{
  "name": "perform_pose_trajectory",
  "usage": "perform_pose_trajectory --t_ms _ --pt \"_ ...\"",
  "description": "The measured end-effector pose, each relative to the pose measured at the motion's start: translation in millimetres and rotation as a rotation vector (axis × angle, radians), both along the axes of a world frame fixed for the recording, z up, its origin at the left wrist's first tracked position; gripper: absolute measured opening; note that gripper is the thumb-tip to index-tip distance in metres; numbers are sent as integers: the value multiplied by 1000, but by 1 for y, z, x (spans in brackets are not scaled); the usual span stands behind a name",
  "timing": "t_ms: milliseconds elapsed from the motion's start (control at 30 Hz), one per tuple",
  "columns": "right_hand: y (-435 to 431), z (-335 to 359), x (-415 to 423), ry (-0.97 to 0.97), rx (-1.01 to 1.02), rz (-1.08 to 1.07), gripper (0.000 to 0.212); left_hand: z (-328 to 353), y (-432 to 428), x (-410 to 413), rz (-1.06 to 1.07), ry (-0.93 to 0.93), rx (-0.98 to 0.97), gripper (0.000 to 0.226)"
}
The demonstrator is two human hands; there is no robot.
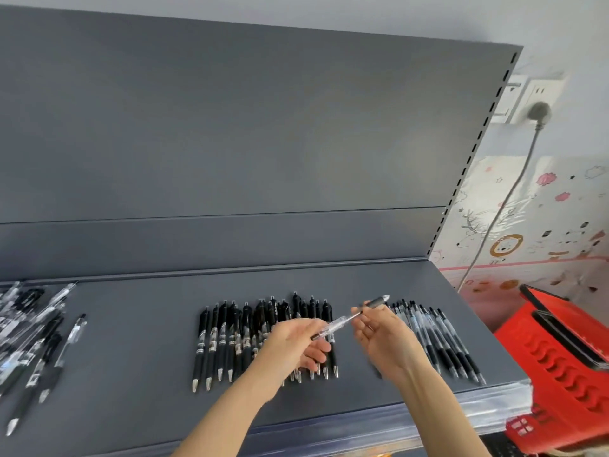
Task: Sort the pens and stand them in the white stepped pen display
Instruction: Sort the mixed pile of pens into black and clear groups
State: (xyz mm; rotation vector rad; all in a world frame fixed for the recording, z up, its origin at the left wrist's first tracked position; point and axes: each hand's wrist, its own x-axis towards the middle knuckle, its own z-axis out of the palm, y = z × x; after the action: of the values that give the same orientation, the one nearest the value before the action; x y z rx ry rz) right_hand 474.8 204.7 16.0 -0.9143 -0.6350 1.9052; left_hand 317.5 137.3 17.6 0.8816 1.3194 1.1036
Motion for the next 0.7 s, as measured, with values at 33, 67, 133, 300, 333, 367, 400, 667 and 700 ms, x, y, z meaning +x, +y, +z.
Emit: perform_pose_trajectory --t_ms 33,67,133,300,333,367,400,667,700 --pt "0 0 6 -46 7 -26 26 1 4 6 13 -92 11 19" --pt "0 -1 12 -78 8 -51 27 1 8 10 40 -185 23 21" --pt "0 -4 25 -90 -11 -91 24 1 16 18 81 -324 38 23" --pt "0 -10 59 -123 -73 -77 16 -2 39 39 107 -33 68 13" --pt "1 -10 66 -169 -61 -73 15 -2 43 42 103 20 52 15" --pt "2 -9 73 -244 -32 -64 16 -2 48 45 93 65 34 17" --pt "3 -9 81 -343 15 -45 17 -2 53 47 81 109 16 19" --pt "3 -12 105 -933 279 124 16 -9 79 85 72 227 -45 28" --pt "7 -16 108 -1078 327 54 14 -15 80 88 53 347 -46 26"
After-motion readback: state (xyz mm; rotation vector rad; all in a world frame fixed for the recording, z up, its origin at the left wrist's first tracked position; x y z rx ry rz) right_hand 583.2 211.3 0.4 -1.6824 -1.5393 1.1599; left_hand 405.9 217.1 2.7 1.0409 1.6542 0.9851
